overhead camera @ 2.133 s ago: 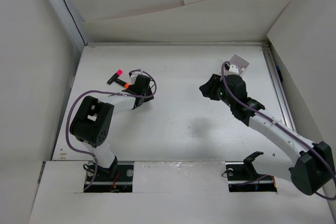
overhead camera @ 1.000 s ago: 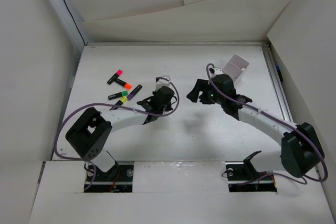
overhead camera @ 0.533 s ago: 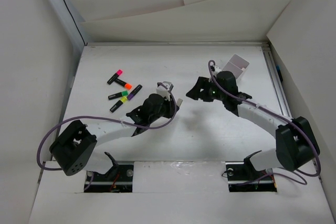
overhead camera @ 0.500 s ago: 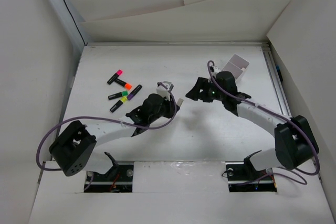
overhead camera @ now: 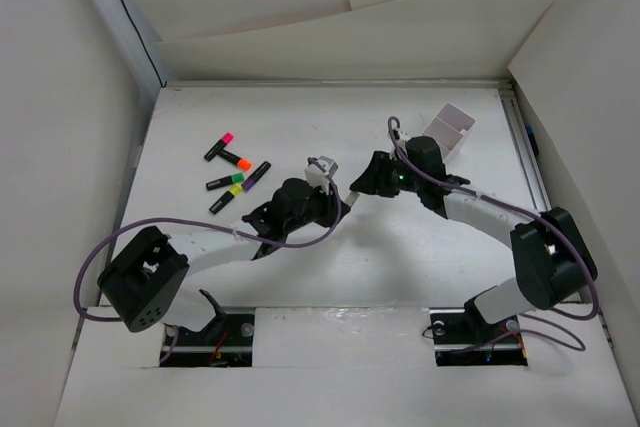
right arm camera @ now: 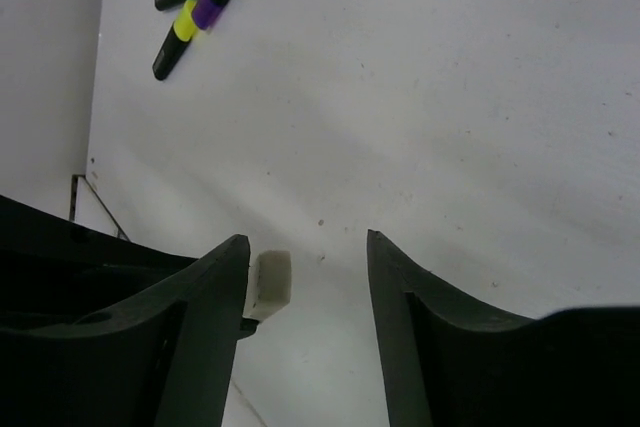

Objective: Sort the stationery into containers
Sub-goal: Pick up the stationery from the center of the board.

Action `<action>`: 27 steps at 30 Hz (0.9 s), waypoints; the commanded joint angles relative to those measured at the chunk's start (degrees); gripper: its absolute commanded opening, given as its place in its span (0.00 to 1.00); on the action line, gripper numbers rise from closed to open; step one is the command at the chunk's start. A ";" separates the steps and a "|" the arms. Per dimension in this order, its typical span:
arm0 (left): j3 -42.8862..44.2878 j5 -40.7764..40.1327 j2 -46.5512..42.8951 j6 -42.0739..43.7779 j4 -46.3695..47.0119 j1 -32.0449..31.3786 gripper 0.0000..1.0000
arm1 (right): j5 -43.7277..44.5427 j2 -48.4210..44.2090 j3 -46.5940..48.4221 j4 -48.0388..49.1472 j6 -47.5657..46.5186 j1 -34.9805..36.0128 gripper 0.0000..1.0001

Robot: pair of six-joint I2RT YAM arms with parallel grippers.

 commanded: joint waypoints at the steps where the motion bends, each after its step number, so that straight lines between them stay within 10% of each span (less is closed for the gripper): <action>1: 1.49 2.67 0.42 0.98 4.15 0.00 0.10 | -2.21 1.48 2.28 4.00 0.63 0.59 0.52; 10: 2.55 0.75 0.43 1.51 4.15 0.00 0.10 | -5.02 3.42 2.90 4.53 1.69 0.59 0.18; 14: 2.55 -1.89 1.12 0.98 3.45 0.00 0.10 | -5.03 3.42 2.90 4.53 1.69 0.59 0.22; 19: 4.13 -4.18 2.18 0.98 2.83 0.00 0.10 | -6.96 4.66 3.42 5.05 1.69 0.59 0.53; 27: 5.98 -5.41 3.42 1.51 2.13 0.00 0.10 | -7.67 5.18 3.42 5.67 1.69 0.59 0.32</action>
